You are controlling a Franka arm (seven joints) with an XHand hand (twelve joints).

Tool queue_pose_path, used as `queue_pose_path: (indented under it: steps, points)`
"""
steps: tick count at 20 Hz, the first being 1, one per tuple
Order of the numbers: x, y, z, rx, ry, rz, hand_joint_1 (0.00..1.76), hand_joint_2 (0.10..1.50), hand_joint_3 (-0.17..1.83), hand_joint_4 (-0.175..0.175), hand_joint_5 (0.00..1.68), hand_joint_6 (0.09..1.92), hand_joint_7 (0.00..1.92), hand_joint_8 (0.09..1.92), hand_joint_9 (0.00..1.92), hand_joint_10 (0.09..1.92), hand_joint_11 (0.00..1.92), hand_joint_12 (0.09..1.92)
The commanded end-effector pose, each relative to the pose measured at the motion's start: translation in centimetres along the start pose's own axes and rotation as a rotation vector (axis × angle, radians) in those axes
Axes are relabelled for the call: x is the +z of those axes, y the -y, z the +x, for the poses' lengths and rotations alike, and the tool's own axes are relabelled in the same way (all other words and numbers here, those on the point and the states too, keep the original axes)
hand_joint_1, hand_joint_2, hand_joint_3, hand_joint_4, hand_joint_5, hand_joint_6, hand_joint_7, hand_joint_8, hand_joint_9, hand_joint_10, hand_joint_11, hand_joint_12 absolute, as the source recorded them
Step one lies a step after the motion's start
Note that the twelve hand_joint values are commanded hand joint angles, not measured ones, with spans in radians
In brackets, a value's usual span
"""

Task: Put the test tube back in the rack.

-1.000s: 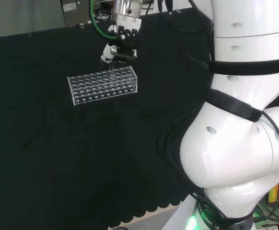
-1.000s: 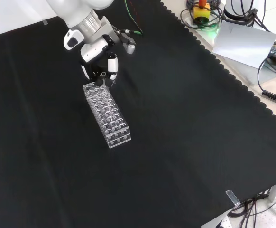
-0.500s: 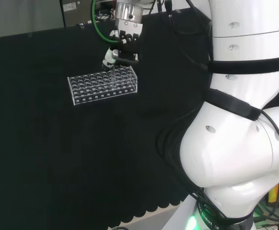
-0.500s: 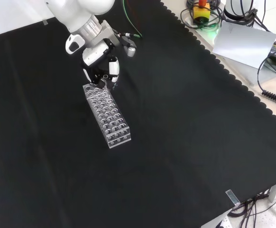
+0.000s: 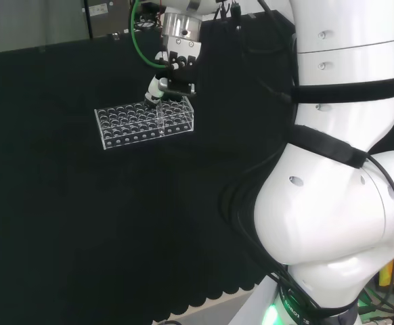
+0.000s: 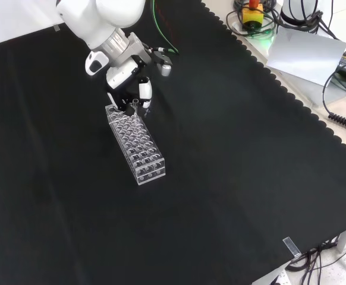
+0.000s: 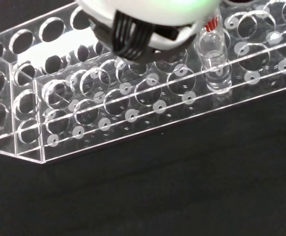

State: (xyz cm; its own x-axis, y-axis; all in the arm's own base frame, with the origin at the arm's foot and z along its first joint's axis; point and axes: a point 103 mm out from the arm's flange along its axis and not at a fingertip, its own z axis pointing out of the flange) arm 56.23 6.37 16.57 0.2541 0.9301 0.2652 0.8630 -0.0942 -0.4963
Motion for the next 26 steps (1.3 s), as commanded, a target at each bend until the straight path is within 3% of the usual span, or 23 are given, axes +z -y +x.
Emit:
queue_pose_path:
  steps: [1,3,5,7,10,15,18,20,26]
  points:
    - [0.4,-0.2,0.3,-0.006,0.004,0.008,1.23,0.69,0.57,-0.175,1.32,0.54,1.71,0.51,1.64,0.72,1.3,0.87]
    - [0.5,-0.2,0.3,-0.003,0.001,0.008,1.23,0.69,0.57,-0.175,1.32,0.54,1.71,0.51,1.64,0.72,1.31,0.87]
    - [0.4,-0.3,0.1,-0.002,-0.048,0.027,1.23,0.69,0.57,-0.175,1.31,0.55,1.7,0.51,1.63,0.72,1.29,0.89]
    - [0.2,-0.5,0.0,-0.009,-0.082,0.045,1.28,0.66,0.63,-0.175,1.29,0.6,1.46,0.58,1.56,0.76,1.23,1.0]
    - [-0.2,-0.4,-0.2,-0.019,-0.104,0.044,1.29,0.83,0.39,-0.175,1.16,0.73,1.23,0.72,1.4,0.78,1.03,1.23]
    - [-0.9,0.2,0.1,-0.039,-0.103,0.043,1.22,0.99,0.12,-0.175,1.09,0.81,1.19,0.78,1.27,0.78,0.85,1.35]
    - [-2.3,0.8,0.4,-0.047,-0.097,0.026,1.23,0.71,0.54,-0.175,0.98,0.73,1.2,0.75,1.25,0.76,0.82,1.35]
    - [-3.4,1.1,0.7,-0.052,-0.091,0.009,1.23,0.6,0.75,-0.175,0.96,0.72,1.19,0.75,1.24,0.75,0.81,1.35]
    - [-7.5,2.5,1.9,-0.074,-0.068,-0.052,1.23,0.55,0.83,-0.175,0.94,0.71,1.17,0.75,1.23,0.74,0.8,1.35]
